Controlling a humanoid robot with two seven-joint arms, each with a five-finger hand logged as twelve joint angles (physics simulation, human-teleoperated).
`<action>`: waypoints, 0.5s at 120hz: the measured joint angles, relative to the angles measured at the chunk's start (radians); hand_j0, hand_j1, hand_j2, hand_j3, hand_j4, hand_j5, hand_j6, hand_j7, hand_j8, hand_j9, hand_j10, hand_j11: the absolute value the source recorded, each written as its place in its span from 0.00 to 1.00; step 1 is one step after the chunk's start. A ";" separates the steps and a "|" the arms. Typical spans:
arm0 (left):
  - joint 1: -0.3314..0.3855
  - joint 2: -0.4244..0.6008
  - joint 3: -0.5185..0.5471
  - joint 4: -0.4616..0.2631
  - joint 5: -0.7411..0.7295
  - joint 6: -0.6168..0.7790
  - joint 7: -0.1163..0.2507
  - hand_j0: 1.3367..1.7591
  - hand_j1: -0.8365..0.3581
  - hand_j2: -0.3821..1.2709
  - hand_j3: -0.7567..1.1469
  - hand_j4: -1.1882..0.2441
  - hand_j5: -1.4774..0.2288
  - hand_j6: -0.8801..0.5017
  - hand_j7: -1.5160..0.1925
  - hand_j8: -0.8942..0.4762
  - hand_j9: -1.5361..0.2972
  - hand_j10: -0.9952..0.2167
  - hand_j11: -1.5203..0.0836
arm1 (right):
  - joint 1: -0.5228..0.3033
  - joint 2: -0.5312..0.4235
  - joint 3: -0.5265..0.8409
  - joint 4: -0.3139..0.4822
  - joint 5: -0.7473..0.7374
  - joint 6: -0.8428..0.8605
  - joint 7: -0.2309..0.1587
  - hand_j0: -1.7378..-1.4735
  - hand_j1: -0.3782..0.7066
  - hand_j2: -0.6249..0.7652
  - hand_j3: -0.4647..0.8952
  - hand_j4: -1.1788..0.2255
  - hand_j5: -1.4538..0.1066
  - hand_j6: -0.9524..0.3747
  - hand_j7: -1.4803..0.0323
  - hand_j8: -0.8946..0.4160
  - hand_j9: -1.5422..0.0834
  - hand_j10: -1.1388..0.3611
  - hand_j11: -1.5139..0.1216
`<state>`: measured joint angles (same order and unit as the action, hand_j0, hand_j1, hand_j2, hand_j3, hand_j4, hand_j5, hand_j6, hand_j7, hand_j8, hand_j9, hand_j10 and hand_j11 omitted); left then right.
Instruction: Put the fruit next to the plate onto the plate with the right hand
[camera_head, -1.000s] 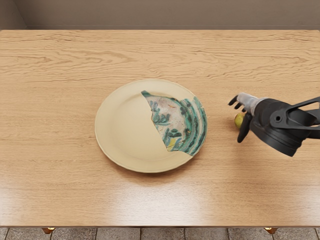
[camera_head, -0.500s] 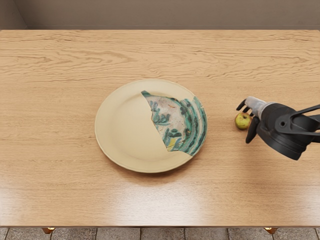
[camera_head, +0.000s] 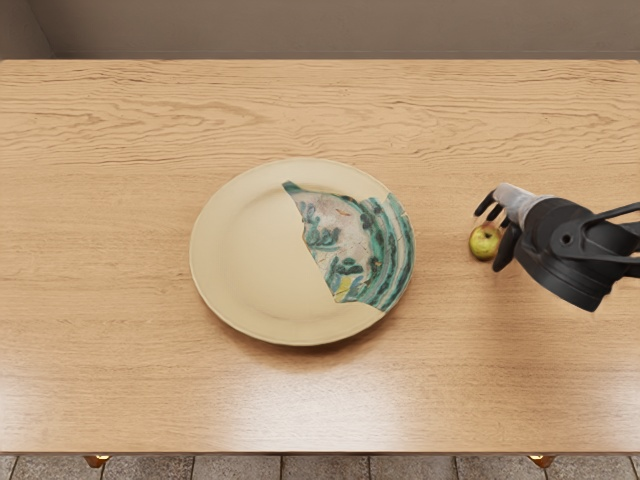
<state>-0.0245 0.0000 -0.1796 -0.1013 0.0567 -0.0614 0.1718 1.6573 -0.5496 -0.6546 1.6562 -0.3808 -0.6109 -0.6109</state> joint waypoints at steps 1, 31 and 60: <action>0.000 0.000 0.000 0.000 0.000 0.000 0.000 0.76 0.75 0.26 0.40 0.66 0.68 0.46 0.70 0.47 0.67 0.62 0.75 | 0.000 0.000 0.000 -0.003 0.000 0.000 0.000 0.30 0.43 0.40 0.34 0.58 0.63 0.49 0.67 0.42 0.66 0.51 0.64; 0.000 0.000 0.000 0.000 0.000 0.000 0.000 0.76 0.75 0.26 0.40 0.66 0.68 0.46 0.70 0.47 0.67 0.62 0.75 | -0.053 0.017 0.020 -0.084 0.001 0.000 0.000 0.30 0.41 0.40 0.34 0.59 0.64 0.47 0.68 0.42 0.67 0.52 0.65; 0.000 0.000 0.000 0.000 0.000 0.000 0.000 0.76 0.75 0.26 0.40 0.66 0.68 0.46 0.70 0.47 0.67 0.62 0.75 | -0.093 0.054 0.031 -0.127 0.001 0.000 0.000 0.30 0.40 0.40 0.34 0.60 0.65 0.47 0.69 0.43 0.68 0.53 0.66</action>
<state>-0.0245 0.0000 -0.1796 -0.1013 0.0567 -0.0614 0.1718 1.5643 -0.4953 -0.6238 1.5297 -0.3801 -0.6110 -0.6109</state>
